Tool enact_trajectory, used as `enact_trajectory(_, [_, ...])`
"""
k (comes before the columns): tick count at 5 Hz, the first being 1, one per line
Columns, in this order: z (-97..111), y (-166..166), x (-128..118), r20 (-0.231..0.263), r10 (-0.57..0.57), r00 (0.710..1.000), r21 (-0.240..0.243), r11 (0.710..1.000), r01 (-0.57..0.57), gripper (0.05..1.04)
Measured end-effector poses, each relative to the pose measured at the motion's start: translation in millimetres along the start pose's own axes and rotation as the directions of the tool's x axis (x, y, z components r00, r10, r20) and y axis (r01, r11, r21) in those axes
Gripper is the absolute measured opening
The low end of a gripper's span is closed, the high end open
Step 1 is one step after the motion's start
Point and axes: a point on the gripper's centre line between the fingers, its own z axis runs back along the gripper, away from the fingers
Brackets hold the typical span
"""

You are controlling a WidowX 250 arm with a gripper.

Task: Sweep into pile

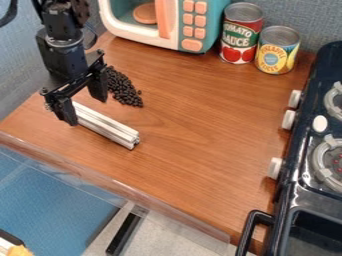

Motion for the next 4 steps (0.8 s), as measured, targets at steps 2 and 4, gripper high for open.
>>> enact_trajectory(2, [-15.1, 1.0, -7.2, -0.028, -0.002, 1.000, -0.018, 1.000, 0.002, 1.001])
enact_trajectory(4, [-20.0, -15.0, -2.9, 0.027, -0.007, 1.000, -0.152, 0.988, 0.011, 1.001])
